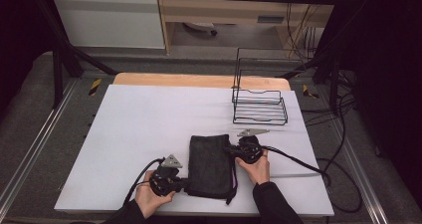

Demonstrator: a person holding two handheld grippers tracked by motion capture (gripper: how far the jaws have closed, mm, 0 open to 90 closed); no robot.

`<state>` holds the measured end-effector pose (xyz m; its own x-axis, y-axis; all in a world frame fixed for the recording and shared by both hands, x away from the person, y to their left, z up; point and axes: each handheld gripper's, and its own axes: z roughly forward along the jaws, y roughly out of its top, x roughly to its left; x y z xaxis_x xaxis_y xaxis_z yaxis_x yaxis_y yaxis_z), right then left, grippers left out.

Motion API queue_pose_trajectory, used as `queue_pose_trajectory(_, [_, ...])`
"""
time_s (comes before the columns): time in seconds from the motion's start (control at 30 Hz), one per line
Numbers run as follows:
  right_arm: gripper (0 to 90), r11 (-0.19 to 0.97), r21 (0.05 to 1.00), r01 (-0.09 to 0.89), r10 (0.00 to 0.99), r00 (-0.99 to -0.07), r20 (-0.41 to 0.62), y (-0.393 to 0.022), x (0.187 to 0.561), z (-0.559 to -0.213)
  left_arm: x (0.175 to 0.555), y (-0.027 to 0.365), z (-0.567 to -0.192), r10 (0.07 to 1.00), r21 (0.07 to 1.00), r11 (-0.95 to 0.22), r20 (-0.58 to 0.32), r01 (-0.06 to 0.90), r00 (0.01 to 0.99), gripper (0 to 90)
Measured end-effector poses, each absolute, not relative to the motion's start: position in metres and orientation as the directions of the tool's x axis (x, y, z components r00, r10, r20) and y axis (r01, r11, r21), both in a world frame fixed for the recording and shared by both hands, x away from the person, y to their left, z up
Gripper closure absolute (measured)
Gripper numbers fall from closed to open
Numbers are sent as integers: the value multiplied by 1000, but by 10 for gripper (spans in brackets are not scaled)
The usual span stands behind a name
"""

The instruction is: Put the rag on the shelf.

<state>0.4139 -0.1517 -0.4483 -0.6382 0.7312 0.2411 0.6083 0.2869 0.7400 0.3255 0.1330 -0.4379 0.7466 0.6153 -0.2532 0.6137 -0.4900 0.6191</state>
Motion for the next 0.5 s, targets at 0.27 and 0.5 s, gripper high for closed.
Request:
queue_pose_trajectory(0.27, [613, 304, 740, 600, 751, -629, 201, -150, 413, -450, 325, 135, -437, 611, 625, -499, -238, 600, 755, 865])
queue_pose_trajectory(0.5, [349, 275, 784, 557, 742, -641, 195, -163, 406, -441, 325, 139, -432, 588, 667, -516, -180, 537, 788, 731])
